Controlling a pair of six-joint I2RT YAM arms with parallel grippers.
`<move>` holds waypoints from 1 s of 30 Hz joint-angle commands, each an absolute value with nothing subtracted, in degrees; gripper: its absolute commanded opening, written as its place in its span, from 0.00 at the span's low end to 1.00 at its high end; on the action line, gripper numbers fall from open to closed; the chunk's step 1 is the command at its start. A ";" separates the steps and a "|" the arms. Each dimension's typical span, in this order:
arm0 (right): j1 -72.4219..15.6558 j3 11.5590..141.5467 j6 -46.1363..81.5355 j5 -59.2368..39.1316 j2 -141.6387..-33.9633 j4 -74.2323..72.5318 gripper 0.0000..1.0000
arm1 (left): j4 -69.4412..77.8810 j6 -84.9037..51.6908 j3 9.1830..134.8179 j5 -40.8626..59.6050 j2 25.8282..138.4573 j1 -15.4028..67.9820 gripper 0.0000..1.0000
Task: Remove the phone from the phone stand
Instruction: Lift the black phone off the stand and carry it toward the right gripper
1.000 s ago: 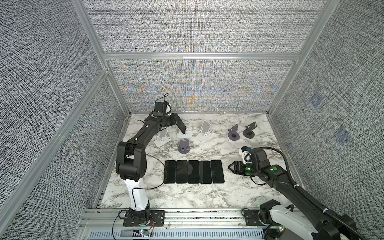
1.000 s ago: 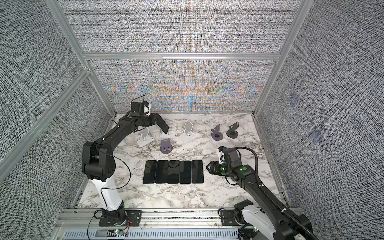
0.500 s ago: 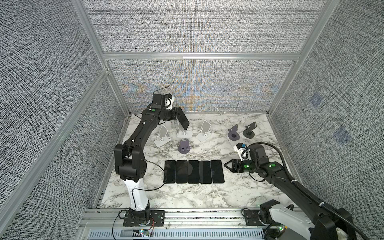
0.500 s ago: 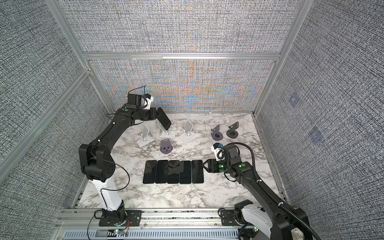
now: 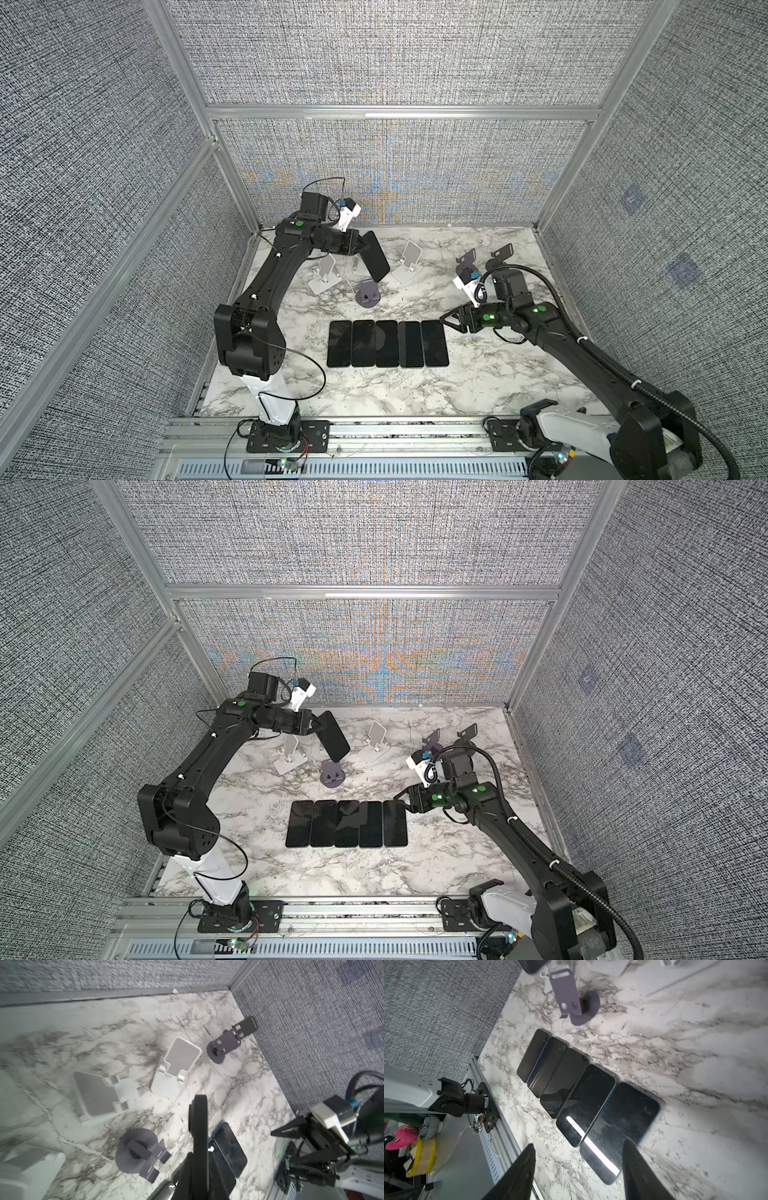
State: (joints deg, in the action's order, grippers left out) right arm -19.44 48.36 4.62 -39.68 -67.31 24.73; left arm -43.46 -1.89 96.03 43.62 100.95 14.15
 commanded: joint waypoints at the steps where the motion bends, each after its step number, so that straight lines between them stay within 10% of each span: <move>1: -19.42 49.71 -1.86 -45.17 -68.57 24.56 0.56 | -40.31 3.56 91.37 52.99 99.04 14.97 0.00; 30: -19.73 70.58 -27.24 -72.96 -94.65 33.24 0.43 | -39.91 23.77 82.04 72.23 97.93 22.35 0.00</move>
State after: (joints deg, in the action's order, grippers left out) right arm -18.90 69.54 -26.00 -70.46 -93.95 31.88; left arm -40.29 22.02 82.06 69.06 97.49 22.11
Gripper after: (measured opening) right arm 0.431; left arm 0.099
